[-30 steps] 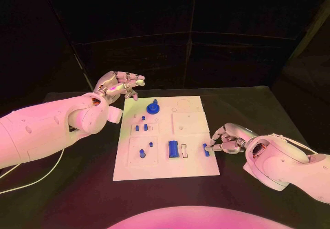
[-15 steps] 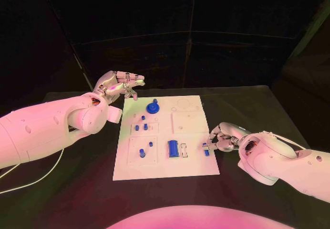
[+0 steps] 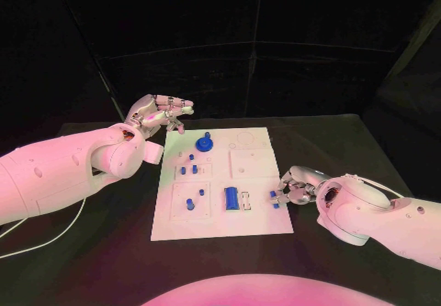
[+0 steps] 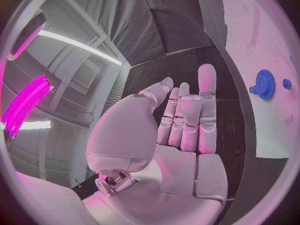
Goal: Assemble the parts on the task board
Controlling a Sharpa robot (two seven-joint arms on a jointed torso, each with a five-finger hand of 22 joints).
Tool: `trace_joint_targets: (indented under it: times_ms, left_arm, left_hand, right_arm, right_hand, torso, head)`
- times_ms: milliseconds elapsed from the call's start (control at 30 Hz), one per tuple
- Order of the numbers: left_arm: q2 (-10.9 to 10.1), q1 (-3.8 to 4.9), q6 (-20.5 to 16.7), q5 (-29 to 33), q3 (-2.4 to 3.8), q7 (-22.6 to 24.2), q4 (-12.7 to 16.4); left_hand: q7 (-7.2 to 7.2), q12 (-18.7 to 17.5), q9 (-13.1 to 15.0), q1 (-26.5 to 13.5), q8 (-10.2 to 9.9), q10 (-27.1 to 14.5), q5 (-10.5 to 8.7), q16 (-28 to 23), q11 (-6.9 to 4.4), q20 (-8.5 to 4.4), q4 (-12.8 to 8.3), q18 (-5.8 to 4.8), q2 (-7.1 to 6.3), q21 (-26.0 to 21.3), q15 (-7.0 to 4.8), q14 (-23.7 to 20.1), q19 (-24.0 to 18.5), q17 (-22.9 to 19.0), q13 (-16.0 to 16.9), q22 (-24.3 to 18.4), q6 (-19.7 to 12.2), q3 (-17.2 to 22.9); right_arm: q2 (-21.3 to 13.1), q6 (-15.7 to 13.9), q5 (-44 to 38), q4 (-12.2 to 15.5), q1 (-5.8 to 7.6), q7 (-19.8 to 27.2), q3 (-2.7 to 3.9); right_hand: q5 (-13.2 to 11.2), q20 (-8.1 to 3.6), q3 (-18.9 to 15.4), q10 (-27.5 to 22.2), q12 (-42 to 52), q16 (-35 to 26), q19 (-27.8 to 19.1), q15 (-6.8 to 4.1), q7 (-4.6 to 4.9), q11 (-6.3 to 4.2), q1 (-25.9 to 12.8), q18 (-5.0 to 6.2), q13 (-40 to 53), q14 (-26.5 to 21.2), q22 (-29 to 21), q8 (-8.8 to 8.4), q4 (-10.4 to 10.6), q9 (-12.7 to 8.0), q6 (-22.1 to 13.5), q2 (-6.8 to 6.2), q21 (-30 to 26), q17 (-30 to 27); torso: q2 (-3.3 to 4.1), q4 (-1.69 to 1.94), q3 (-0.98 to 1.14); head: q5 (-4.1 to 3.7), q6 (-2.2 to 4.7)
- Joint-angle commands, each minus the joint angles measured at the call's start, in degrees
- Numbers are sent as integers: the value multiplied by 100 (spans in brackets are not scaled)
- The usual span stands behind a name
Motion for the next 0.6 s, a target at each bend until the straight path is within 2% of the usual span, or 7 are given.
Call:
trace_joint_targets:
  times_ms: [33, 133, 267, 367, 467, 600]
  left_arm:
    - [-2, 8, 49, 20, 3, 23, 8]
    - [-4, 8, 49, 20, 3, 24, 9]
    - [-7, 8, 49, 20, 3, 24, 11]
    - [-12, 8, 45, 20, 3, 24, 14]
    - [-19, 8, 42, 20, 2, 22, 17]
    - [-31, 8, 37, 20, 2, 22, 25]
  left_hand:
    - [0, 31, 0, 14, 30, -30, 8, -3, 2, 7, 1, 79, 30, -26, 15, 10, 38, -2, 6, -8, -44, -30]
    - [0, 31, 0, 14, 30, -30, 8, -3, 2, 7, 1, 79, 30, -26, 15, 10, 38, -2, 6, -8, -44, -30]
    - [0, 31, 0, 14, 30, -30, 8, -3, 2, 7, 1, 79, 30, -26, 15, 10, 38, -2, 6, -8, -44, -30]
    - [0, 31, 0, 14, 30, -30, 8, -3, 2, 7, 1, 79, 30, -26, 15, 10, 38, -2, 6, -8, -44, -30]
    - [0, 31, 0, 14, 30, -30, 8, -3, 2, 7, 1, 79, 30, -26, 15, 10, 38, -2, 6, -8, -44, -30]
    - [0, 31, 0, 14, 30, -30, 8, -3, 2, 7, 1, 79, 30, -26, 15, 10, 38, -2, 6, -8, -44, -30]
  right_arm:
    - [40, 366, -258, -13, -11, -82, -14]
    - [84, 432, -438, -23, -12, -92, -14]
    - [137, 555, -764, -21, -14, -113, -14]
    - [167, 662, -1018, -26, -15, -130, -14]
    - [192, 757, -1162, -34, -15, -137, -14]
    - [239, 832, -1311, -53, -16, -143, -14]
  right_hand:
    - [-42, -19, 35, 8, 0, -28, 2, 4, -6, -55, 182, -2, -498, 391, 19, -30, -106, -15, 64, 44, -16, 426]
    - [-343, -36, 146, 9, -4, -27, 9, -13, -18, -70, 406, -4, -492, 393, 28, -60, -254, -23, 97, 114, -16, 435]
    - [-558, -54, 342, 4, -8, -28, 23, -25, -24, -80, 729, -10, -478, 394, 55, -111, -498, -43, 135, 176, -8, 440]
    - [-616, -53, 408, -1, -15, -26, 28, -20, -14, -74, 792, -15, -476, 396, 66, -149, -584, -60, 151, 170, -5, 449]
    - [-650, -48, 412, 34, 38, -4, 43, -11, 5, -60, 750, -21, -421, 406, 97, -186, -587, -75, 136, 152, 8, 496]
    - [-660, -44, 419, 44, 53, 4, 52, -5, 13, -53, 720, -25, -406, 410, 115, -207, -585, -84, 131, 152, 16, 513]
  torso:
    - [7, 1, -2]
    - [3, -4, 1]
    - [7, -3, 6]
    - [8, -4, 2]
    - [8, 2, -1]
    - [2, -10, -7]
  head:
    - [-8, 0]
    - [3, -2]
    - [6, -11]
    - [4, -11]
    - [5, -8]
    - [8, -22]
